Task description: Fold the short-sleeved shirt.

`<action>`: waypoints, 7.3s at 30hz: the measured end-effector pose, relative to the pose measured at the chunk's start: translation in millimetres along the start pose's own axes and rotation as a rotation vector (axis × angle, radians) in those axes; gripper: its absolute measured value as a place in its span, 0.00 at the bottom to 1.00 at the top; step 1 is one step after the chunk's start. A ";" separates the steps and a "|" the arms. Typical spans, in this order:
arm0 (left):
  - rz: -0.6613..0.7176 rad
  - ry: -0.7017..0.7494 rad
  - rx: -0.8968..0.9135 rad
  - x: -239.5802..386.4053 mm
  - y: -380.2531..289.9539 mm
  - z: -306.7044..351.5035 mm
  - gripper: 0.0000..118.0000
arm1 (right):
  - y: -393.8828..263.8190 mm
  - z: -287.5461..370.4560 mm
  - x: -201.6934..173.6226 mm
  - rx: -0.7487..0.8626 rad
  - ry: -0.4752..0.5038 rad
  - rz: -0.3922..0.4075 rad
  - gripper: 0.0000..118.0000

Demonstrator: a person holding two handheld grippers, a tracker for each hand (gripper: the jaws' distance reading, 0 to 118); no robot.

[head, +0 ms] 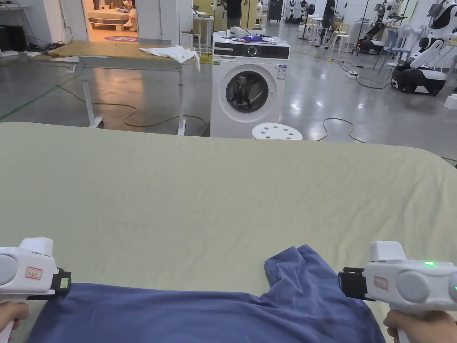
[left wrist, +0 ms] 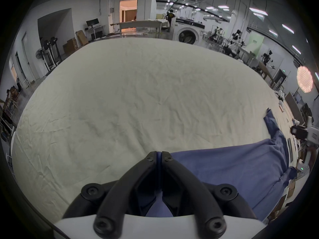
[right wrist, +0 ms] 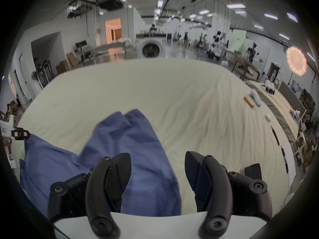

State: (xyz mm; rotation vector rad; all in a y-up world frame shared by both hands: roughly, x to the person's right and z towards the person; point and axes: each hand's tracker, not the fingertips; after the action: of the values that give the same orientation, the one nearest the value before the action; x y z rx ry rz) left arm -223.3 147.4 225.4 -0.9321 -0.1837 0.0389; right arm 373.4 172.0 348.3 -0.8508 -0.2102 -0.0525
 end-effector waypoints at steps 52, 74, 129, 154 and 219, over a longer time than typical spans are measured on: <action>0.048 -0.117 0.131 -41.0 -180.2 179.2 0.00 | -159.4 180.5 26.3 -0.031 0.081 0.100 0.00; -0.017 -0.031 0.197 -4.2 -169.2 152.0 0.44 | -157.3 175.4 5.2 0.050 -0.086 0.129 0.69; 0.390 -0.397 -0.034 -113.2 -189.3 115.1 0.63 | -88.4 121.1 -160.5 0.601 0.126 0.059 0.00; 0.537 -0.662 -0.070 -99.5 -205.6 80.9 0.07 | -96.0 105.9 -158.4 0.507 0.151 0.035 0.00; 0.145 -0.509 -0.133 148.2 -140.8 120.4 0.26 | -120.3 101.5 -103.6 0.438 0.104 -0.032 0.00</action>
State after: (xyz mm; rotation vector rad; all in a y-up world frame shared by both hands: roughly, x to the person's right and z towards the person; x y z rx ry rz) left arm -105.0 175.8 429.1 -1.0540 -0.5955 0.4039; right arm 239.9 164.9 481.0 -0.4068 -0.1304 -0.0771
